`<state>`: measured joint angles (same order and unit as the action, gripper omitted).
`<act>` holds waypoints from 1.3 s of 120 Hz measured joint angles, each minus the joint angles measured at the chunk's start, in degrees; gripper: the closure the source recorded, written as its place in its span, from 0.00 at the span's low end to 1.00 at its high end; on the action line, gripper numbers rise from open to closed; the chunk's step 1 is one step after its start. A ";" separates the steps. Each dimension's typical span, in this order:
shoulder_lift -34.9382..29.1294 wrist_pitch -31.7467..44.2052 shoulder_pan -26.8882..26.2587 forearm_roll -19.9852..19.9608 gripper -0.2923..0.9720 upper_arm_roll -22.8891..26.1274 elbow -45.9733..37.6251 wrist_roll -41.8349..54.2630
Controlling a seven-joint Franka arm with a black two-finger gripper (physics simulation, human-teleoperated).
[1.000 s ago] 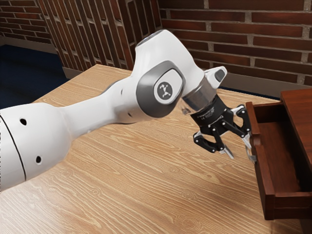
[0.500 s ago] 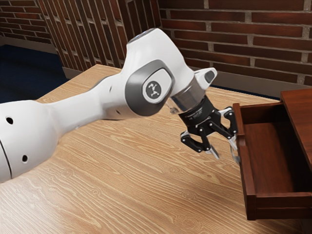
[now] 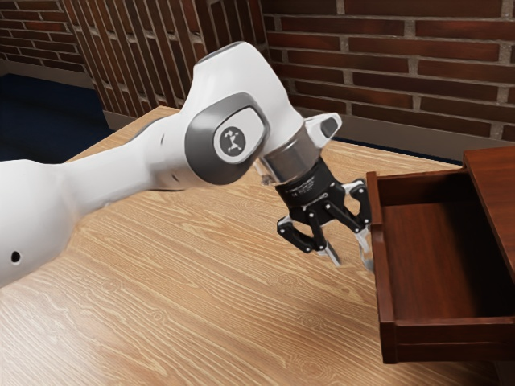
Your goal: Pull the drawer handle with one arm to open the drawer
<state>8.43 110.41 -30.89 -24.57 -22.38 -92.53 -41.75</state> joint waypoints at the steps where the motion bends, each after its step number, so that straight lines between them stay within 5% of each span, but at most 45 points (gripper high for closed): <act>1: -0.06 -0.05 0.00 0.05 0.58 0.01 -0.03 -0.02; 131: -5.18 -5.06 2.59 4.93 0.56 1.64 -1.46 -2.53; 139: -6.73 -5.73 2.35 6.43 0.57 1.58 -1.17 -2.58; 156: -13.33 -14.00 1.76 14.23 0.42 0.50 7.27 -1.02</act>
<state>-4.90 96.41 -29.13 -10.34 -21.88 -85.26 -42.77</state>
